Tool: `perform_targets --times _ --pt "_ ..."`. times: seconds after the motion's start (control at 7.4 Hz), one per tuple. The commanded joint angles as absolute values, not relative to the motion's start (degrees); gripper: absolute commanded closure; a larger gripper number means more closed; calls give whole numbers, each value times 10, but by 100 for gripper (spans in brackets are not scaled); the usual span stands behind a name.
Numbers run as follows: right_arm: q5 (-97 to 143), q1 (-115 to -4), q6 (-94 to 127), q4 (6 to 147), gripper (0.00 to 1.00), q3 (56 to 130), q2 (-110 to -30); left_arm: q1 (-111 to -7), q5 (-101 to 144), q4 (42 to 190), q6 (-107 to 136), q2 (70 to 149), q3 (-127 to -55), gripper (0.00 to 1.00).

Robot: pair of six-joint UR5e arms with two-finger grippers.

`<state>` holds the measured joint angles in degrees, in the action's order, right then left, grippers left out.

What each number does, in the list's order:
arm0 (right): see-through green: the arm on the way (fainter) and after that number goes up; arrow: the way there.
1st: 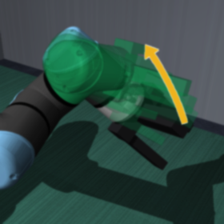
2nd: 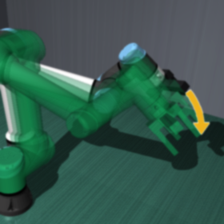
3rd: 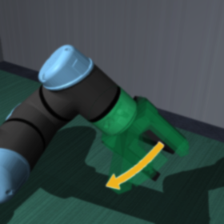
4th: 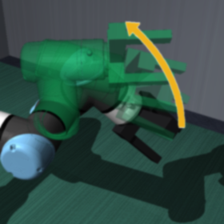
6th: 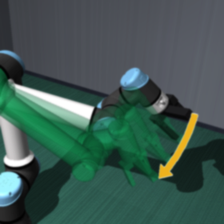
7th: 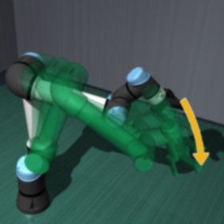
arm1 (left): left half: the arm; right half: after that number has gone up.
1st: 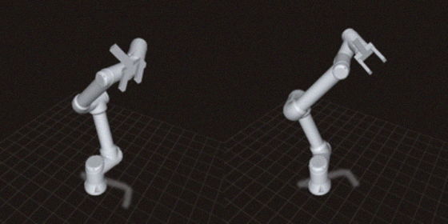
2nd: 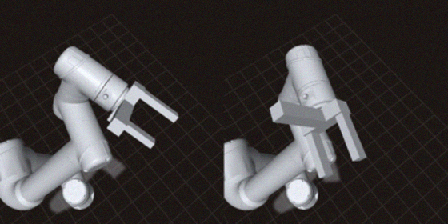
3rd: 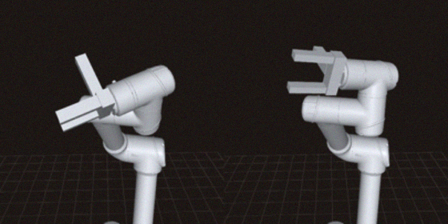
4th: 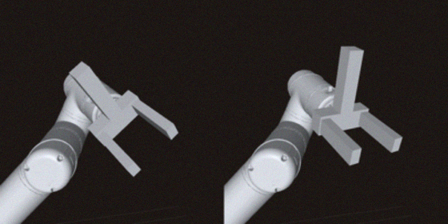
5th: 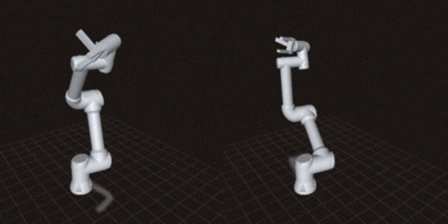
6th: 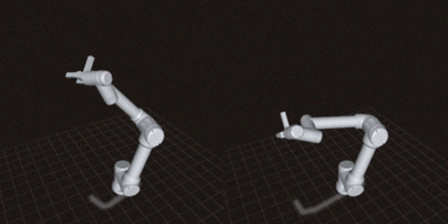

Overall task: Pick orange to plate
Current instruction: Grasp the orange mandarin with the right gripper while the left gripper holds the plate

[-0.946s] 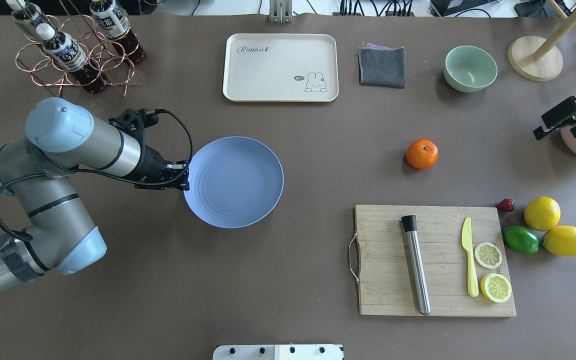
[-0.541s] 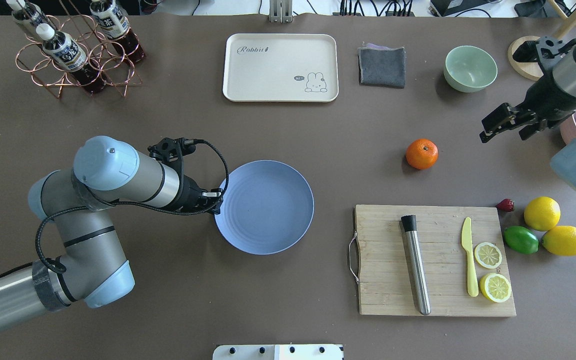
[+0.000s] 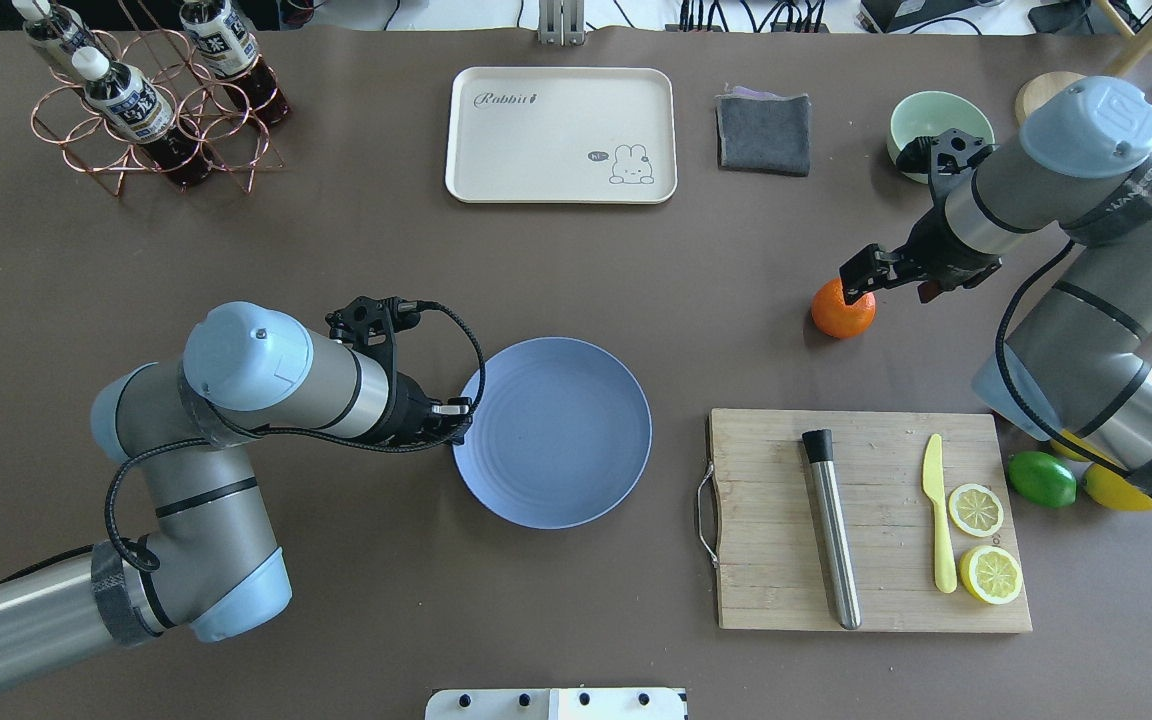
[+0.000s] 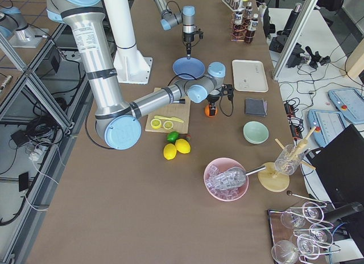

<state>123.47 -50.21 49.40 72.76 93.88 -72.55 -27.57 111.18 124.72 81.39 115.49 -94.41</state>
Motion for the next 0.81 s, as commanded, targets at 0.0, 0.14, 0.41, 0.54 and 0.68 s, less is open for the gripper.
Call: perform_targets --times 0.0,0.14,0.41,0.54,0.68 --pt "1189 -476 503 722 2 918 -703 -272 1107 1247 814 1155 -944 100" --pt "1188 -474 501 722 4 898 -684 -272 1107 1247 813 1155 -944 100" --pt "1176 -467 497 722 6 887 -683 -272 1107 1247 813 1154 -945 100" --pt "1176 -467 497 722 8 886 -684 -272 1107 1247 813 1155 -946 84" --pt "1176 -467 498 722 23 886 -685 -272 1107 1247 813 1154 -946 41"
